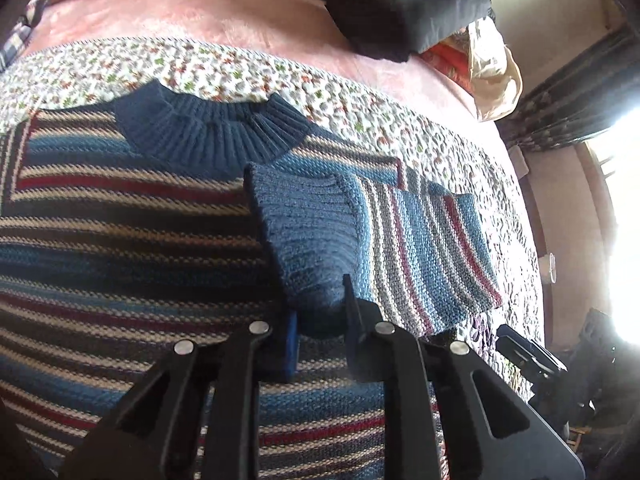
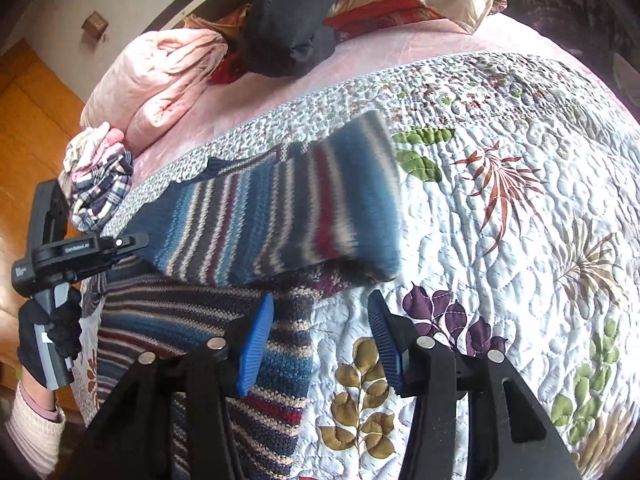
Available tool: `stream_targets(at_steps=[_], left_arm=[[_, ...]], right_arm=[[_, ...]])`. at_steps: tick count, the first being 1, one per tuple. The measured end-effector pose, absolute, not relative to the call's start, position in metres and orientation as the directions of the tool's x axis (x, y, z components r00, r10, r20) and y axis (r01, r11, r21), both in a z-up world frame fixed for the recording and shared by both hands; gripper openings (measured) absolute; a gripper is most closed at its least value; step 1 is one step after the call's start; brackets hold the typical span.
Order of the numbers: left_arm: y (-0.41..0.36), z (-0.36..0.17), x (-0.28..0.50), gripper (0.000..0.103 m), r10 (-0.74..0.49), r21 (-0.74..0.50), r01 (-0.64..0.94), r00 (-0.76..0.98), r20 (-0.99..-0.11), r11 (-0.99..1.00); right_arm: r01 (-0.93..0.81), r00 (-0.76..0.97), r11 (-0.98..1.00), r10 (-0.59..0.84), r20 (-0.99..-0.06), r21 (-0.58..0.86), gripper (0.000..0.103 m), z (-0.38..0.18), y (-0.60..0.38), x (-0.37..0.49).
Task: Fold small clothes
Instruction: 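Carry the sleeve with the right tool across the sweater body toward the collar, then lay the sleeve flat on the body and open the right tool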
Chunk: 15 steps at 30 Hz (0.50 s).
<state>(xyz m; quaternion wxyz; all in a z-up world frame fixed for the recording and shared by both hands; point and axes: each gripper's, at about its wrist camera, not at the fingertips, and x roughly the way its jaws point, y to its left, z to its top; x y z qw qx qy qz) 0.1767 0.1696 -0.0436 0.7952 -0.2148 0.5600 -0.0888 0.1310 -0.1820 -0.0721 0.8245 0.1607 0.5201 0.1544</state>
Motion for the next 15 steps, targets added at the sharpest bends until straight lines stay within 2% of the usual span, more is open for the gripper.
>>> stream_targets(at_steps=[5,15], left_arm=[[0.219,-0.032,0.173,0.016,-0.301,-0.382,-0.139,0.399,-0.866,0.914],[0.261,-0.039,0.164,0.017,-0.286,-0.383,-0.18,0.406,-0.868,0.906]], right_arm=[[-0.02,0.412,0.895,0.413,-0.812,0.445,0.052,-0.076,-0.186,0.151],[-0.145,0.362,0.868,0.493,-0.791,0.474,0.051,-0.086,-0.123,0.178]])
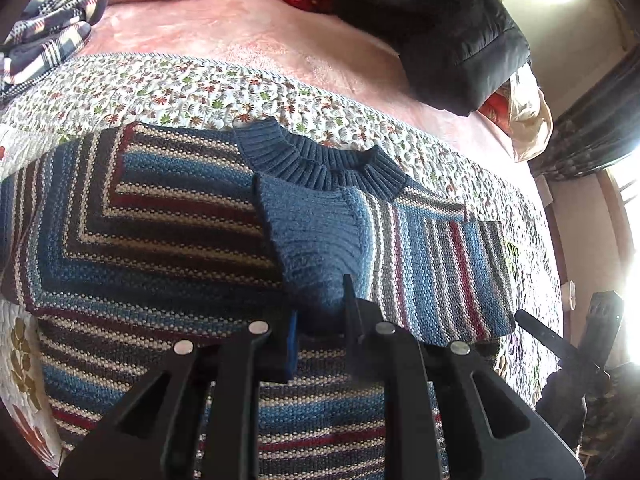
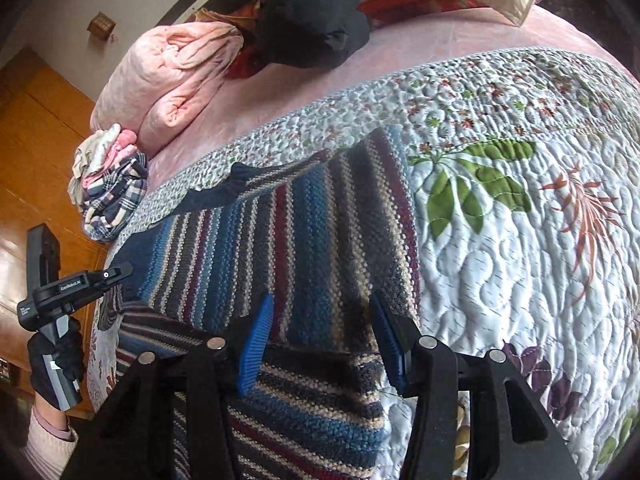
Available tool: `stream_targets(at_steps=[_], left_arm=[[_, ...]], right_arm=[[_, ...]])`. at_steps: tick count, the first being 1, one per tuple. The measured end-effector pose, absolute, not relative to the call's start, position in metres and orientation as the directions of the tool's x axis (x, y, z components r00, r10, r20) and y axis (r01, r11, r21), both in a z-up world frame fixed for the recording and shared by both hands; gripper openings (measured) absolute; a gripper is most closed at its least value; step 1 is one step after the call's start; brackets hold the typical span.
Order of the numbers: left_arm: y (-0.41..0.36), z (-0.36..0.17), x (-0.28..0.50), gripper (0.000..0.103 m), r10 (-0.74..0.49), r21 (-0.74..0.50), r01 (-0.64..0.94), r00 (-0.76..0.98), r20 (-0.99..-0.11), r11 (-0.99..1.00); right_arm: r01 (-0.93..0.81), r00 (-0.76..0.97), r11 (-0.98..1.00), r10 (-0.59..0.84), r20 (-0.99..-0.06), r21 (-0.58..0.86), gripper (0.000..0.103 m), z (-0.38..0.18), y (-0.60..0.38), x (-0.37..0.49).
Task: Fold small clothes
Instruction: 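Lay the sleeve flat on the body and open the right tool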
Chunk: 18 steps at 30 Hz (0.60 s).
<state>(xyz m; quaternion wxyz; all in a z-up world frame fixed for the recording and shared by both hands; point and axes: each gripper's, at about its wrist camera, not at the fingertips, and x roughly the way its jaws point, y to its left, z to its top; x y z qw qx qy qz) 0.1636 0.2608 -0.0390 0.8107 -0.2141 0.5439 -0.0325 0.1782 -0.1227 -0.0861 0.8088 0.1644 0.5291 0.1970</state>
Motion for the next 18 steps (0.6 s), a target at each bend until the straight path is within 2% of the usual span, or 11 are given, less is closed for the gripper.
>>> stream_targets(at_steps=[5,9,12,18], left_arm=[[0.284,-0.052,0.166,0.019,-0.235,-0.34,-0.218,0.397,-0.887,0.915],[0.29,-0.077,0.168,0.031,-0.194,-0.286,-0.247,0.337,-0.921,0.926],[0.304,-0.085,0.162,0.035,-0.184,-0.284,-0.287,0.331,-0.926,0.915],[0.325,-0.059,0.14,0.044,-0.11,-0.25,-0.328,0.389,-0.915,0.911]], right_arm=[[-0.163,0.327,0.878,0.478,-0.815,0.45,0.05,-0.097,-0.105,0.182],[-0.152,0.298,0.916,0.4,-0.867,0.37,0.05,-0.117,-0.096,0.185],[-0.159,0.305,0.93,0.364,-0.88,0.33,0.05,-0.121,-0.092,0.186],[-0.172,0.335,0.933,0.358,-0.871,0.317,0.052,-0.095,-0.089,0.182]])
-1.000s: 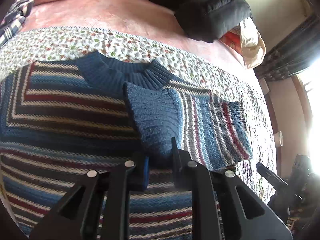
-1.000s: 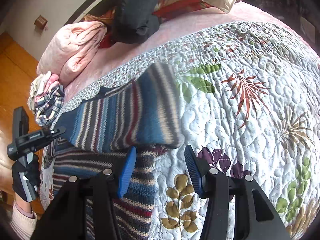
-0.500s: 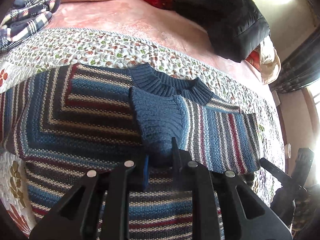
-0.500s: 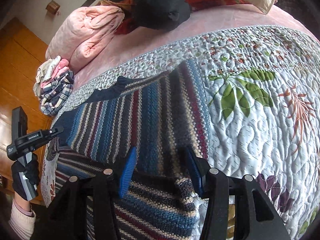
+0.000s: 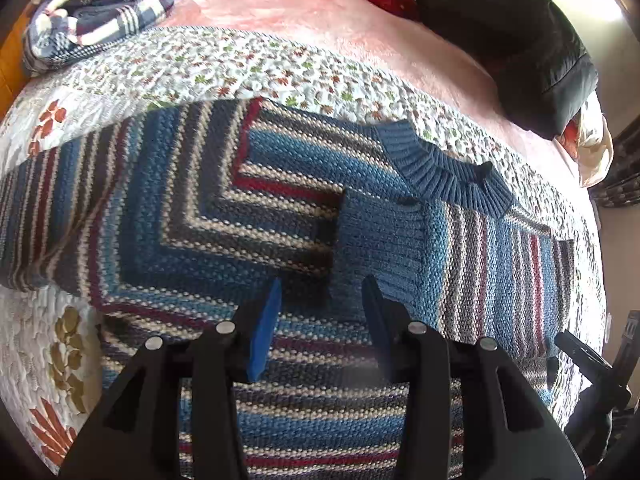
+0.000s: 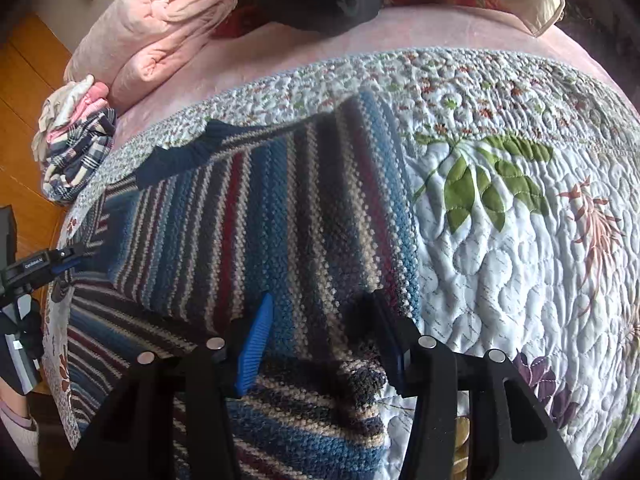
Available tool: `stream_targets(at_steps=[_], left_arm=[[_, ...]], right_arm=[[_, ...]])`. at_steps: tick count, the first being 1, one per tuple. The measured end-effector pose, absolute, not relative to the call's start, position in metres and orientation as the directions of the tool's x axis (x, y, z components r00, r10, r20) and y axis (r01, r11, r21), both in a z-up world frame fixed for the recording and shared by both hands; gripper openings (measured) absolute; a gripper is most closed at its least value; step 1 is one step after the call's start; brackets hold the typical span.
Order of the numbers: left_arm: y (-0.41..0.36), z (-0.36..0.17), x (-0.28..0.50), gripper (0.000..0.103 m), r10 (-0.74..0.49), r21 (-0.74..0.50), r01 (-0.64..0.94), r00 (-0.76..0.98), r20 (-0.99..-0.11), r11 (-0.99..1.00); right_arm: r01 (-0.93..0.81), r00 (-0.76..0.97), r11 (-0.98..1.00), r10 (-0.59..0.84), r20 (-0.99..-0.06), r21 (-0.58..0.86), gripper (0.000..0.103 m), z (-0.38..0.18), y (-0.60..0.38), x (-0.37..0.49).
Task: Fold small clothes
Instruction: 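Lay the sleeve flat on the body and open the right tool, then grasp the other sleeve cuff with the left tool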
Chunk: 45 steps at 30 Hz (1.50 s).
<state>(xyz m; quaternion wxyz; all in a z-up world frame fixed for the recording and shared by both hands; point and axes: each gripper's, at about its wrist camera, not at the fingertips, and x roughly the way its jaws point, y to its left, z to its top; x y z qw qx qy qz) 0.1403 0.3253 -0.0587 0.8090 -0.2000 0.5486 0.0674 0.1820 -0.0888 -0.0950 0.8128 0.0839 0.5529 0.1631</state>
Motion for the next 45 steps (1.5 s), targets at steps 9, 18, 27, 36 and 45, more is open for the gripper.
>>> stream_targets(at_steps=[9,18,27,36,45], left_arm=[[0.268,-0.055,0.156,0.056,-0.23,-0.333,-0.222,0.389,-0.892,0.916],[0.263,-0.104,0.163,0.059,-0.223,-0.299,-0.213,0.318,-0.921,0.93],[0.257,-0.101,0.161,0.067,-0.236,-0.313,-0.186,0.344,-0.909,0.931],[0.367,-0.04,0.067,0.073,-0.142,-0.335,-0.324,0.499,-0.855,0.885],[0.522,-0.061,-0.023,0.073,0.022,-0.295,-0.618,0.451,-0.892,0.728]], right_arm=[[-0.261,0.31,0.904,0.412,-0.857,0.34,0.052,-0.08,-0.041,0.185],[-0.211,0.253,0.911,0.402,-0.88,0.355,0.053,-0.125,-0.04,0.185],[-0.208,0.251,0.928,0.356,-0.9,0.309,0.058,-0.122,-0.03,0.188],[-0.289,0.238,0.871,0.468,-0.851,0.398,0.061,-0.077,0.0,0.156],[-0.412,0.168,0.836,0.46,-0.872,0.362,0.062,-0.089,0.072,0.119]])
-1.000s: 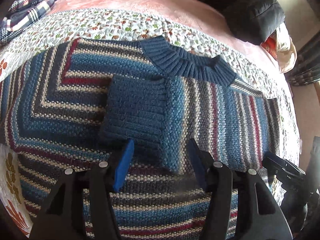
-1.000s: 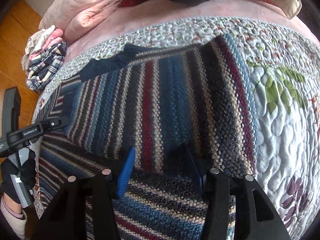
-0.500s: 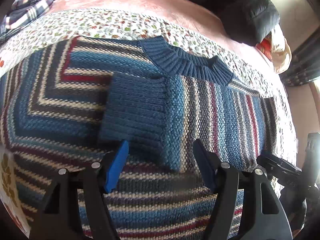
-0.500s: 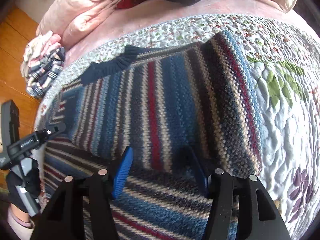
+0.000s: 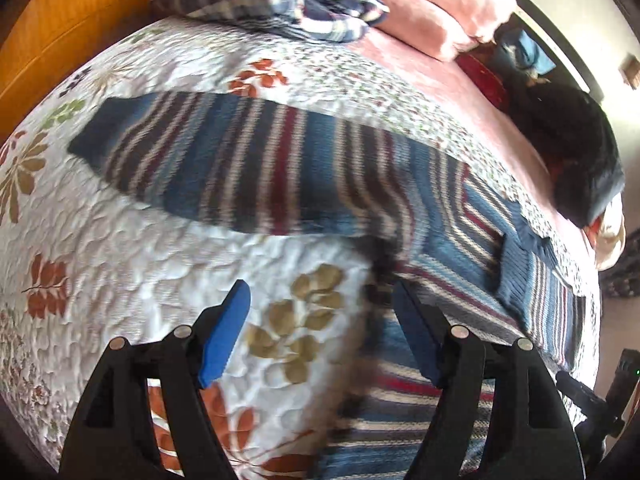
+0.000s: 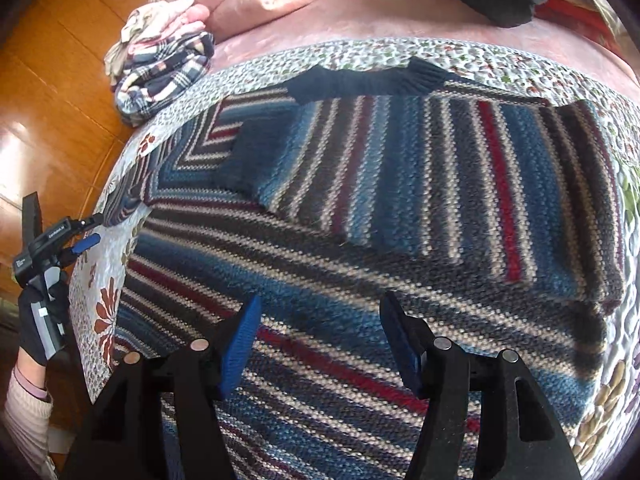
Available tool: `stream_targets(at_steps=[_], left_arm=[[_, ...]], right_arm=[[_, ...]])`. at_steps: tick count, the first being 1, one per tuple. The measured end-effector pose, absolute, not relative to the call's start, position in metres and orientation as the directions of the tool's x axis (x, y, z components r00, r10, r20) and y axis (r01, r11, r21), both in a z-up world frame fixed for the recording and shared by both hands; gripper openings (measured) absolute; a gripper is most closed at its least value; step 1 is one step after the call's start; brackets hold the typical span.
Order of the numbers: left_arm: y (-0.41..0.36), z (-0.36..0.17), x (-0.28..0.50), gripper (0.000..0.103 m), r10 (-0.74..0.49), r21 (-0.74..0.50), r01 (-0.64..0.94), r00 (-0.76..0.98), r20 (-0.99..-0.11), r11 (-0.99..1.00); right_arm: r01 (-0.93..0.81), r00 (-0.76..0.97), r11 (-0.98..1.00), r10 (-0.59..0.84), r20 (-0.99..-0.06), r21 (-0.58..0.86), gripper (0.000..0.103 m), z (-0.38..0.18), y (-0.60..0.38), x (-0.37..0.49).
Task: Fold small clothes
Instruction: 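Grasp the other sleeve cuff with the left tool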
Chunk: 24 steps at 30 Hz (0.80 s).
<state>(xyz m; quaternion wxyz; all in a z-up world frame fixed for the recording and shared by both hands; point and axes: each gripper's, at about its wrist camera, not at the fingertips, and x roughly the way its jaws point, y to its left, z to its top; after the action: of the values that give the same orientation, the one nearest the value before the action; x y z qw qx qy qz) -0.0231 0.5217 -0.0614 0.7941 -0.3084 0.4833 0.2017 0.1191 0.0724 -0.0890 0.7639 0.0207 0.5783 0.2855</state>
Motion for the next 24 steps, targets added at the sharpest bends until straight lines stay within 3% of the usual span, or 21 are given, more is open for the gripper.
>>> stream_targets(at_steps=[7,18,22,24], left_arm=[[0.605,-0.086,-0.054,0.073,0.067,-0.355,-0.747,0.469,-0.881,0.562],[0.687,-0.12,-0.045,0.072,0.099,-0.42,-0.809,0.498,-0.861,0.411],[0.7,-0.121,-0.034,0.066,0.134,-0.389,-0.826,0.476,-0.869,0.408],[0.703,-0.122,-0.03,0.055,0.146,-0.37,-0.835,0.459,-0.876,0.407]], right_arm=[[-0.495,0.199,0.829,0.401,-0.894,0.261,0.063,-0.097,0.127,0.096],[-0.52,0.188,0.815,0.401,-0.897,0.255,0.063,-0.096,0.152,0.094],[-0.509,0.189,0.826,0.38,-0.905,0.24,0.063,-0.098,0.148,0.096],[-0.504,0.188,0.831,0.373,-0.909,0.237,0.063,-0.1,0.146,0.098]])
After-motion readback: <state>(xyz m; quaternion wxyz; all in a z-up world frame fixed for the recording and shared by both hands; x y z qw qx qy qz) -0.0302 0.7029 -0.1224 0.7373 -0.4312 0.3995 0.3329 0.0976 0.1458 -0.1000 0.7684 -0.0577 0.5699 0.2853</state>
